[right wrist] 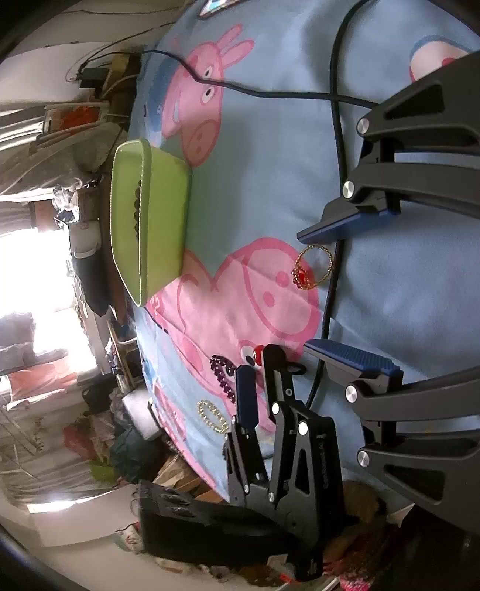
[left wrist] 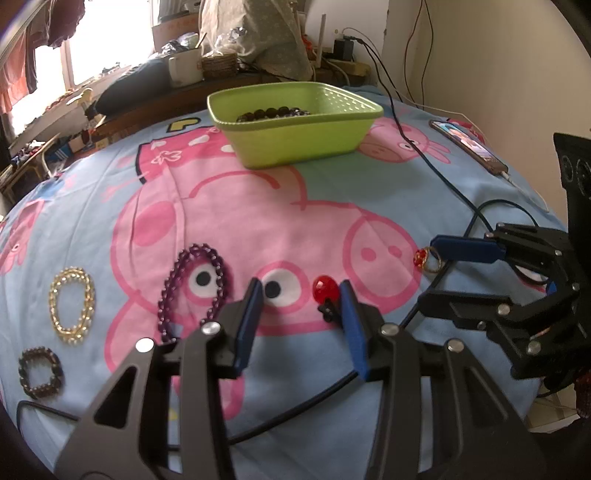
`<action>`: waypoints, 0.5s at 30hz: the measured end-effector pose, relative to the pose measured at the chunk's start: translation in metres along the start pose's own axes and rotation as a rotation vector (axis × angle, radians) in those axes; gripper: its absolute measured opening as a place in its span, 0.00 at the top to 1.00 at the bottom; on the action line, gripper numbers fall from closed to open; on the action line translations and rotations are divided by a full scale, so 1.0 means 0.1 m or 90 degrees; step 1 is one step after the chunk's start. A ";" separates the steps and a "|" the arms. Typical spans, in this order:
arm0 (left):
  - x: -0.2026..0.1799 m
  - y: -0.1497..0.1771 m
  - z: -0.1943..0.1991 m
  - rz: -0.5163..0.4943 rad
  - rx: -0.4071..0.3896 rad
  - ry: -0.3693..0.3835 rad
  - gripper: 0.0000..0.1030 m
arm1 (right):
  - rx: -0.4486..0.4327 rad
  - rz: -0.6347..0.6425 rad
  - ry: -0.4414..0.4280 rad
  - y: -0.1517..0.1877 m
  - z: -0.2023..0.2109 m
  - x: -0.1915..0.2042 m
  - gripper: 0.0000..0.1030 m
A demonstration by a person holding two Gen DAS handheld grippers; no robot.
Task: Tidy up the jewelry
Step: 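Grasp the gold ring with the right gripper while the left grasps the red pendant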
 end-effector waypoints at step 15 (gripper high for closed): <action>0.00 -0.01 0.02 -0.001 -0.004 0.002 0.76 | -0.009 -0.041 0.069 0.01 0.00 -0.12 1.00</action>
Point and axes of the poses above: each gripper's, at about its wrist camera, not at the fingertips, and z roughly against the way its jaws point, x to its left, y to its underside, the point moved 8 cm from there along -z, roughly the way its jaws point, and after that the axes turned 9 degrees about x, right-handed, at the moved point
